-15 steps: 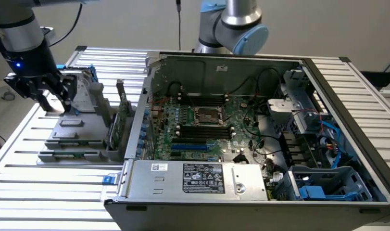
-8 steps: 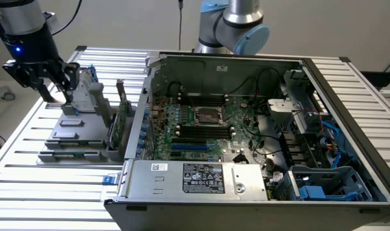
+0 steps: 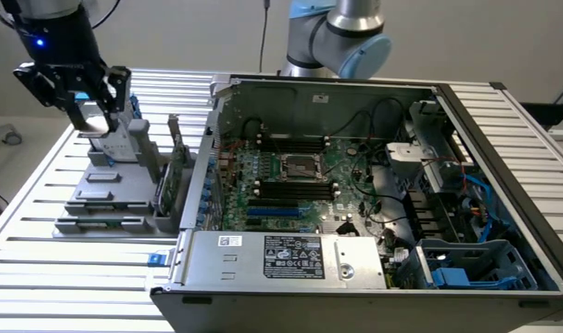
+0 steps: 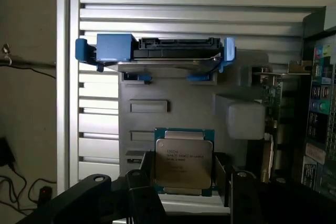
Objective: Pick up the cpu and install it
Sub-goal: 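Pick up the cpu and move it towards the insertion slot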
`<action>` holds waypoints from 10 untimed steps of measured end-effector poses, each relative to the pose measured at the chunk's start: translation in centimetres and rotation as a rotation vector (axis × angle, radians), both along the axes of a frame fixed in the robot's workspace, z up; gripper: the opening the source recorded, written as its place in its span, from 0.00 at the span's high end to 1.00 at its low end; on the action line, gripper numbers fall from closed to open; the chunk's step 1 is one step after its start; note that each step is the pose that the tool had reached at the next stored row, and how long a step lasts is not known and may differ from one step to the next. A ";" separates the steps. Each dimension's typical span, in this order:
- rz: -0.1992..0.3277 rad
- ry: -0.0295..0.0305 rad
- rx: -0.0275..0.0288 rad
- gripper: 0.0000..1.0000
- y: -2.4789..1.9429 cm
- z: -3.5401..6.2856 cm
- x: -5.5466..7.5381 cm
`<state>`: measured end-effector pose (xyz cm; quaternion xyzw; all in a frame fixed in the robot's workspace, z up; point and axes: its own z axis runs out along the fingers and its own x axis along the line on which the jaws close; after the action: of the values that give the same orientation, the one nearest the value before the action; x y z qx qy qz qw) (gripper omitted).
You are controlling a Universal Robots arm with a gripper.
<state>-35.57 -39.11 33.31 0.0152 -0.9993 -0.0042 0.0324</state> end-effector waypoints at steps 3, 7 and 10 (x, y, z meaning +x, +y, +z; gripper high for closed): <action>0.000 0.0036 0.0005 0.46 -0.02 1.36 1.3; 0.000 0.0093 0.0016 0.46 -0.06 3.17 3.2; 0.000 0.0146 0.0021 0.46 -0.09 4.45 4.5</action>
<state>-31.03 -39.20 37.76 0.0153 -0.9991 -0.0053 0.0397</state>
